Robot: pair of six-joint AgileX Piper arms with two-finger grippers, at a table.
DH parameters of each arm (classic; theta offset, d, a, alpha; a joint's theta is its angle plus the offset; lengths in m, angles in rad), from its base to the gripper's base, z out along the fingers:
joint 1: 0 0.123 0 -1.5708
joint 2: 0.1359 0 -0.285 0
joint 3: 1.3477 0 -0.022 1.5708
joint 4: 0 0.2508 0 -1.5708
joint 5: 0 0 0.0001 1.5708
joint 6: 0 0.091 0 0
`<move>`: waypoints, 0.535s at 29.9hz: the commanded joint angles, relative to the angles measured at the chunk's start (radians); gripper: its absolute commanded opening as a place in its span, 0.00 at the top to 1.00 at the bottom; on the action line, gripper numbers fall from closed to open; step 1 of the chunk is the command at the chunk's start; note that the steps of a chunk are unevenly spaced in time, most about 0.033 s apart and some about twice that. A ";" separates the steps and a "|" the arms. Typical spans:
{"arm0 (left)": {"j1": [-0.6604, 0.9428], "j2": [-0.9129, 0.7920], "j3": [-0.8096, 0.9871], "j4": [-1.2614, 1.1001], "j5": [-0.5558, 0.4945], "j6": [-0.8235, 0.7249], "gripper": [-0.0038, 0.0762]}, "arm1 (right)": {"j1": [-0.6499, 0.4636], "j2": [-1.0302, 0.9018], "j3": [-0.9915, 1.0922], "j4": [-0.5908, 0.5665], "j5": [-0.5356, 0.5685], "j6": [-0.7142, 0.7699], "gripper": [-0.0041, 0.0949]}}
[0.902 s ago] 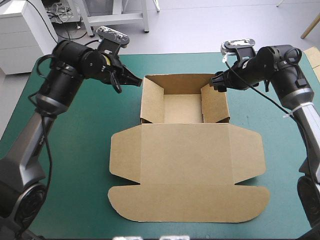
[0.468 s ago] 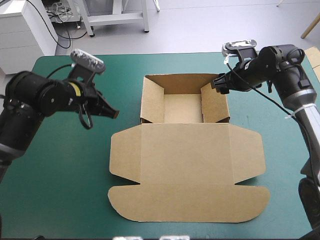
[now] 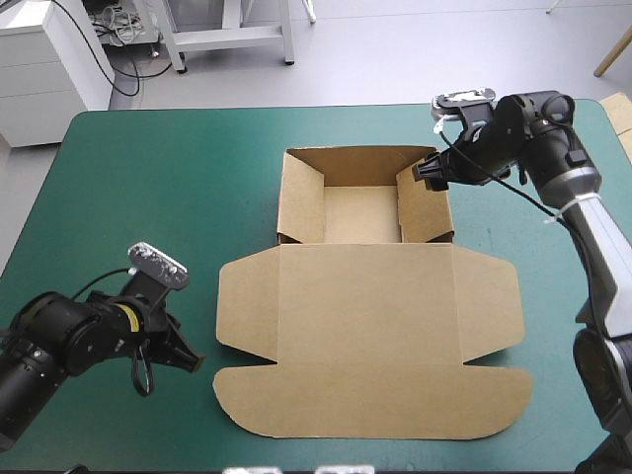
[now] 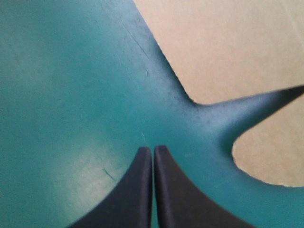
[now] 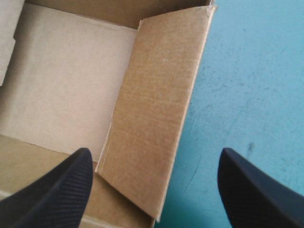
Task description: Fold the box
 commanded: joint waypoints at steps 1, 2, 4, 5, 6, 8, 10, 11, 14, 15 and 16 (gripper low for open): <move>0.002 -0.058 0.064 -0.026 -0.054 -0.012 0.96 | -0.006 0.015 -0.026 -0.004 -0.075 -0.002 0.28; 0.002 -0.070 0.081 -0.031 -0.054 -0.012 0.96 | -0.006 0.029 -0.026 -0.004 -0.082 -0.002 0.28; 0.002 -0.089 0.112 -0.033 -0.054 -0.014 0.96 | -0.006 0.065 -0.026 -0.004 -0.099 -0.002 0.28; 0.002 -0.097 0.122 -0.034 -0.054 -0.014 0.96 | -0.006 0.082 -0.026 -0.004 -0.102 -0.002 0.28; 0.002 -0.105 0.130 -0.034 -0.054 -0.025 0.96 | -0.006 0.098 -0.026 -0.004 -0.104 -0.002 0.28; 0.002 -0.117 0.139 -0.034 -0.054 -0.044 0.96 | -0.006 0.127 -0.026 -0.004 -0.106 -0.002 0.28; 0.002 -0.123 0.139 -0.035 -0.056 -0.051 0.96 | -0.006 0.155 -0.026 -0.004 -0.108 -0.002 0.28; 0.002 -0.127 0.139 -0.035 -0.062 -0.051 0.96 | -0.006 0.164 -0.026 -0.004 -0.110 -0.002 0.28; 0.002 -0.127 0.139 -0.035 -0.071 -0.054 0.96 | -0.006 0.194 -0.026 -0.004 -0.110 -0.001 0.28; 0.002 -0.127 0.139 -0.035 -0.075 -0.054 0.96 | -0.006 0.198 -0.026 -0.004 -0.110 0.002 0.28; 0.002 -0.127 0.139 -0.035 -0.075 -0.054 0.96 | -0.006 0.204 -0.026 -0.004 -0.110 0.002 0.28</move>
